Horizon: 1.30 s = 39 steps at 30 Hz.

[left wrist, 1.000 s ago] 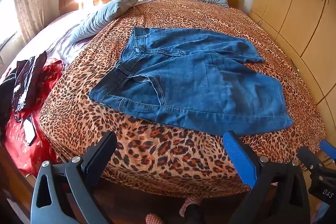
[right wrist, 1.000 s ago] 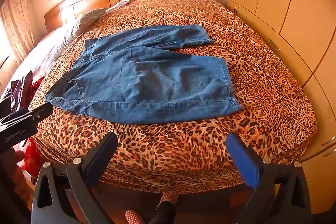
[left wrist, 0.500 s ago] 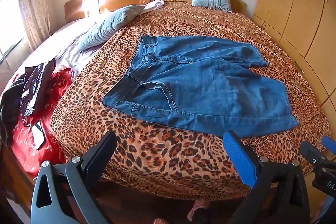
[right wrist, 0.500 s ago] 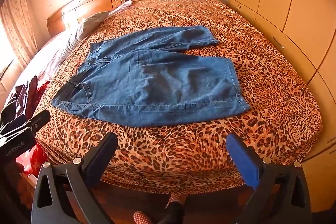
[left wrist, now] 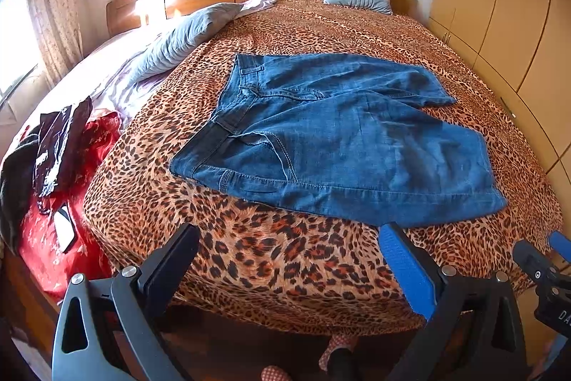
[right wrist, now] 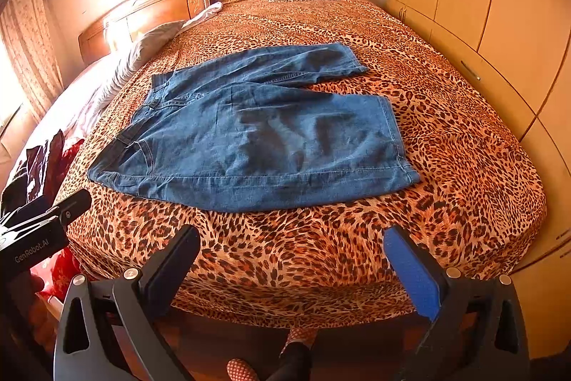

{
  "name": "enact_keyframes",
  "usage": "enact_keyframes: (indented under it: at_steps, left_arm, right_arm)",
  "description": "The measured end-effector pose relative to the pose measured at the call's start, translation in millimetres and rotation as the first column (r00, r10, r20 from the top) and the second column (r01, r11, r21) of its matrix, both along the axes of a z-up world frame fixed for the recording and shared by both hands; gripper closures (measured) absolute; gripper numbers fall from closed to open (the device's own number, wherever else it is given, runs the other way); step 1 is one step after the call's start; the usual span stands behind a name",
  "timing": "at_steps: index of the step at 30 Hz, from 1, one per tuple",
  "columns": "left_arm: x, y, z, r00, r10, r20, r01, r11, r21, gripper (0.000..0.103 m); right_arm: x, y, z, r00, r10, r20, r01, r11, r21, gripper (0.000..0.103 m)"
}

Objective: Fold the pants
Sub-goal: 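Approach the blue jeans with both tools, fingers open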

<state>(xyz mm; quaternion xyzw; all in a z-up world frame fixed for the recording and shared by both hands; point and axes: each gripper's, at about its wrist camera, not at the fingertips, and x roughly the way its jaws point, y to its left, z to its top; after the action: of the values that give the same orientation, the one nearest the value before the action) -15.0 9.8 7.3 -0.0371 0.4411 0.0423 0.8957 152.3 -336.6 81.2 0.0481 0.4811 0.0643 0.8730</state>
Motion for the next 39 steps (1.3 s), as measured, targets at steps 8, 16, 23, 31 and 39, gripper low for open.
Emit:
enact_keyframes:
  at_steps: [8, 16, 23, 31, 39]
  left_arm:
    - [0, -4, -5, 1.000, 0.005, -0.009, -0.005, 1.000, 0.004, 0.001]
    - [3, -3, -9, 1.000, 0.018, -0.021, -0.018, 1.000, -0.004, 0.001]
    - [10, -4, -9, 0.999, 0.024, -0.025, -0.024, 1.000, 0.000, 0.001]
    - [18, -5, -9, 1.000, 0.021, -0.021, -0.021, 1.000, -0.009, 0.001]
    - [34, -6, -13, 0.999, 0.022, -0.039, -0.023, 1.000, -0.012, 0.001]
  right_arm:
    - [1, 0, -2, 1.000, 0.003, -0.006, -0.003, 1.000, 0.001, 0.000]
    - [3, 1, -5, 1.000, 0.011, -0.012, -0.011, 1.000, -0.005, 0.000]
    - [6, 0, -5, 1.000, 0.011, -0.009, -0.011, 1.000, -0.010, 0.000]
    - [9, -3, -3, 1.000, 0.007, 0.004, -0.007, 1.000, -0.026, 0.000]
    - [20, -10, -4, 1.000, -0.003, 0.004, 0.003, 0.999, -0.038, 0.000]
